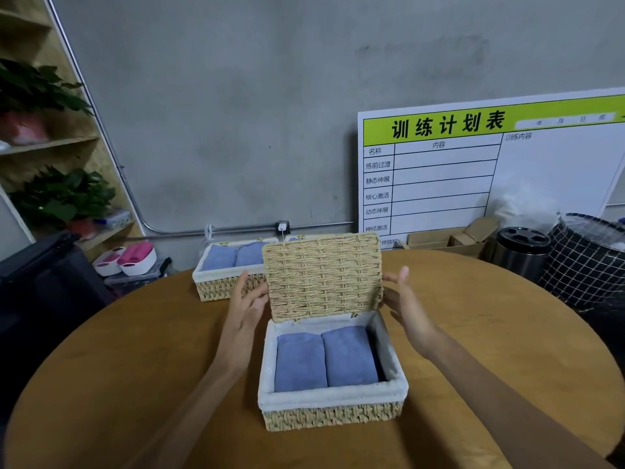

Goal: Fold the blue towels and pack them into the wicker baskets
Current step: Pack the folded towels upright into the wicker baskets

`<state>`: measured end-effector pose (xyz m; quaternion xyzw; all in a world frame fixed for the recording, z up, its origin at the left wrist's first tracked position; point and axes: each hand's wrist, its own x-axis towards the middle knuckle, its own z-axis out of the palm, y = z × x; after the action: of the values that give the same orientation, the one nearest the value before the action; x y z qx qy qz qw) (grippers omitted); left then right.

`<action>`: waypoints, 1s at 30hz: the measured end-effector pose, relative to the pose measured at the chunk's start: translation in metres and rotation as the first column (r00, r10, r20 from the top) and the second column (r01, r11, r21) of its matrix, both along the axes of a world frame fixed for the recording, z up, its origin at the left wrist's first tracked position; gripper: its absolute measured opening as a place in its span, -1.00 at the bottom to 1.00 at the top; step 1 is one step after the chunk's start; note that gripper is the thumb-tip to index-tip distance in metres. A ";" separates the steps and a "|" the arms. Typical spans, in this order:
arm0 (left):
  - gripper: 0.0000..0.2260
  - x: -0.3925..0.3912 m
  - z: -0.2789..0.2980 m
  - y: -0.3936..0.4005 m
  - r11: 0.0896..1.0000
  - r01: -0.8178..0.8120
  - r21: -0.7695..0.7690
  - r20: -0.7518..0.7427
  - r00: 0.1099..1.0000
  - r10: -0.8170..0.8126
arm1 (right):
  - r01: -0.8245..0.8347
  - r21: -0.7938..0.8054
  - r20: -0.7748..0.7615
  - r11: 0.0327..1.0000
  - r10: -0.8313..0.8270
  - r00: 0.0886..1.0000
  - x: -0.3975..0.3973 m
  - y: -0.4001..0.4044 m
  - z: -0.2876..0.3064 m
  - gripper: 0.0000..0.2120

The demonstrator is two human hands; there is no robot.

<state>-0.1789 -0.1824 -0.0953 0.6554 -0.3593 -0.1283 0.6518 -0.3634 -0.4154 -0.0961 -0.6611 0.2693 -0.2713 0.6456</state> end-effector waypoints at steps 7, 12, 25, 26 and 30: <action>-0.07 -0.017 -0.004 0.020 1.000 0.001 0.009 0.098 0.995 -0.002 | 0.009 0.015 0.035 1.000 -0.010 0.999 -0.020 0.014 -0.003 -0.29; -0.04 -0.040 -0.013 0.037 0.999 -0.045 0.009 0.130 0.991 0.044 | 0.006 -0.015 0.028 1.000 -0.006 1.000 -0.041 0.030 -0.014 -0.30; 0.04 -0.067 -0.061 0.044 0.980 -0.045 0.192 0.105 0.994 0.025 | -0.008 -0.226 -0.101 0.974 -0.015 0.995 -0.074 0.067 -0.057 -0.35; 0.06 -0.066 -0.061 0.040 0.980 -0.037 0.194 0.088 0.996 0.020 | 0.011 -0.230 -0.100 0.973 -0.035 0.994 -0.076 0.063 -0.056 -0.33; 0.07 -0.069 -0.061 0.005 0.963 0.046 0.267 0.130 0.988 -0.084 | 0.092 -0.234 -0.099 0.968 -0.117 0.988 -0.094 0.040 -0.049 -0.29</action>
<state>-0.2479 -0.1775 -0.1560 0.7313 -0.4052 -0.1501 0.5277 -0.4570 -0.3752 -0.1450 -0.7299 0.3065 -0.2967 0.5341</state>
